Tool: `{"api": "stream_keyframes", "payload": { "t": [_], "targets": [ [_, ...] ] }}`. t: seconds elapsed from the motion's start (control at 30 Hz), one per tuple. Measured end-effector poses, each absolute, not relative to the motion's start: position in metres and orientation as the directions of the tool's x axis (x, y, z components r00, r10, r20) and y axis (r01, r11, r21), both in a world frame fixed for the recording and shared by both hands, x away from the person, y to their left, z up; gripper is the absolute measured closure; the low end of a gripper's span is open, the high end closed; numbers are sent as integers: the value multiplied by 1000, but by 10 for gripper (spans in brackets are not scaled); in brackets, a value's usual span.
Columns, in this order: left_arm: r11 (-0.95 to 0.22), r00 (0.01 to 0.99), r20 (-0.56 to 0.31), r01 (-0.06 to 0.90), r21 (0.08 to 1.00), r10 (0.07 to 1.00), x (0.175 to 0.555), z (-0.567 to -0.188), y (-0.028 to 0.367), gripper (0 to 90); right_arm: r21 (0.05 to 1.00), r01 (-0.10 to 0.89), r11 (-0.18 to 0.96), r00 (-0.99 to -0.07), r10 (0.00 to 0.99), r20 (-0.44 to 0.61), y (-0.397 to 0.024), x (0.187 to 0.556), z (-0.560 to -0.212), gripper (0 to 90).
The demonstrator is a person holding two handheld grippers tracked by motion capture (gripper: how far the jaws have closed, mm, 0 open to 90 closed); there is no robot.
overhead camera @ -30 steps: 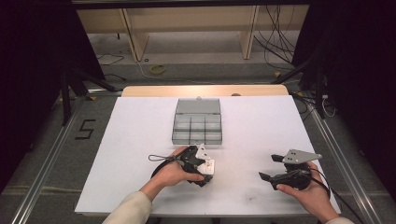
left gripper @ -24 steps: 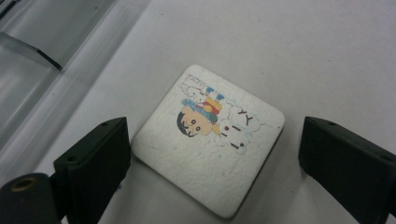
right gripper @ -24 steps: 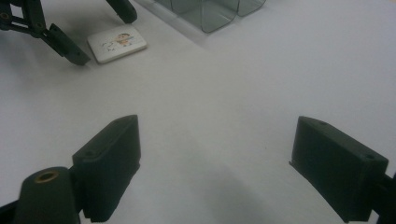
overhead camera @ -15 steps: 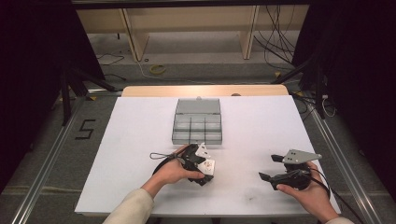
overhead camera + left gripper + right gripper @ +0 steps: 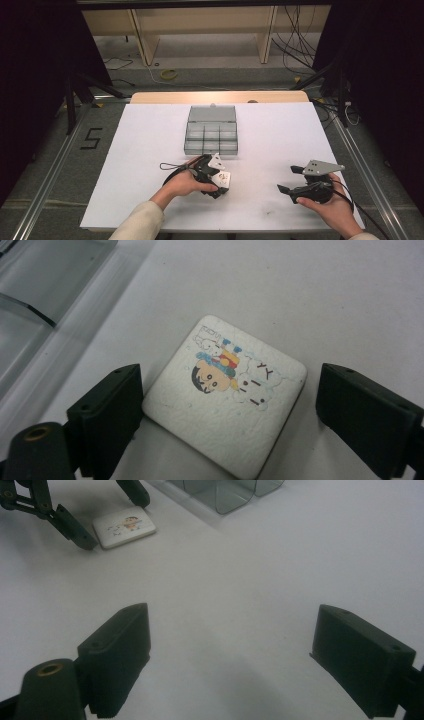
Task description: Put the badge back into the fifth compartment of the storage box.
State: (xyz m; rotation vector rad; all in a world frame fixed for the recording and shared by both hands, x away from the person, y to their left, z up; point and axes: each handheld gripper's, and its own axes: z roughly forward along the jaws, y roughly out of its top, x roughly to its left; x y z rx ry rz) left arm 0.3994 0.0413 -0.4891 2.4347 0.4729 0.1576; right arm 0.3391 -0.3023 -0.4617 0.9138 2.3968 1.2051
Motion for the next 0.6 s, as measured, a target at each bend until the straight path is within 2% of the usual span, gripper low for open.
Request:
{"api": "stream_keyframes", "payload": {
  "t": [0.17, 0.6],
  "targets": [
    [-734, 921, 1, 311, 604, 390, 395, -485, 40, 226, 800, 403, 445, -751, 660, 11, -302, 339, -462, 161],
    [-733, 897, -20, 373, 570, 441, 393, -480, 40, 283, 801, 401, 445, -752, 659, 10, -303, 339, -461, 162]
  ]
}}
